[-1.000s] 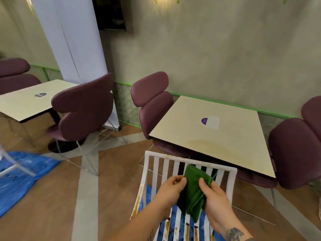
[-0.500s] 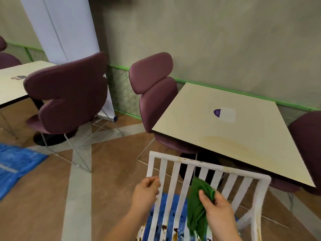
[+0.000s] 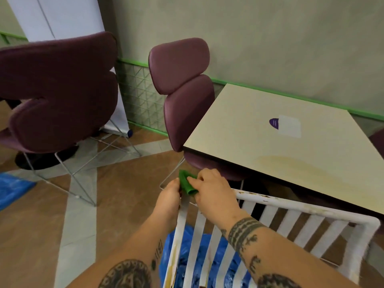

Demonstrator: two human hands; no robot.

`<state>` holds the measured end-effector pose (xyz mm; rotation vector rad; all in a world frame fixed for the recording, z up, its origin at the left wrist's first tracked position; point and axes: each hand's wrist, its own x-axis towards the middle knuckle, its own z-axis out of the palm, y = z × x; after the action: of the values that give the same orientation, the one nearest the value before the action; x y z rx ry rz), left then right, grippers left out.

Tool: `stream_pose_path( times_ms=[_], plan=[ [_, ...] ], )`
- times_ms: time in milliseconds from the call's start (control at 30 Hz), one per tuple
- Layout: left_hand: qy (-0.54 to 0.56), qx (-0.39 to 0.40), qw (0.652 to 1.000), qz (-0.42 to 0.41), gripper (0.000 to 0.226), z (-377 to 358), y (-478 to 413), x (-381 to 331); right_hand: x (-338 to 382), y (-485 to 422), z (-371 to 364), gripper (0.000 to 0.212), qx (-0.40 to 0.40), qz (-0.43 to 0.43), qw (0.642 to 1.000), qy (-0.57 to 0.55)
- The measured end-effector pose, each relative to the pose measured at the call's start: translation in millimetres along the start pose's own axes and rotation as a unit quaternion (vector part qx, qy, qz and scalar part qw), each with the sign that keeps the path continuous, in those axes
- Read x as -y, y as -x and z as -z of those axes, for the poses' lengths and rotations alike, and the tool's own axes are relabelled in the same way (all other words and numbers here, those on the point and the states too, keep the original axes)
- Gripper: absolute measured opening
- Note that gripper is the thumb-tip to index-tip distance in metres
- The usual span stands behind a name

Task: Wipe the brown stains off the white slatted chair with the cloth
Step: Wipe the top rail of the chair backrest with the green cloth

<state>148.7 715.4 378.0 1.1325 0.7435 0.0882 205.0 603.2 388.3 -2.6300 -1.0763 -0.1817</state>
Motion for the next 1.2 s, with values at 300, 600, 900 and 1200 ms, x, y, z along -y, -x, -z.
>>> stream_pose_path(
  times_ms=[300,600,900,1200],
  plan=[
    [-0.205,0.052,0.966,-0.147,0.026,10.1,-28.5,17.2,-18.4,4.1,-8.4,0.035,-0.030,-0.026,0.999,0.027],
    [-0.373,-0.004,0.917,-0.144,0.015,2.2,-27.3,7.3,-61.3,0.8,52.7,0.024,0.045,-0.263,0.964,-0.016],
    [-0.401,-0.008,0.895,-0.197,0.023,-17.1,-25.1,-5.0,-12.8,16.4,28.1,0.047,0.085,-0.105,0.990,0.049],
    [-0.504,-0.045,0.838,-0.206,0.012,-27.9,-24.3,-0.2,-75.1,29.7,66.2,0.005,0.102,-0.291,0.948,0.076]
  ],
)
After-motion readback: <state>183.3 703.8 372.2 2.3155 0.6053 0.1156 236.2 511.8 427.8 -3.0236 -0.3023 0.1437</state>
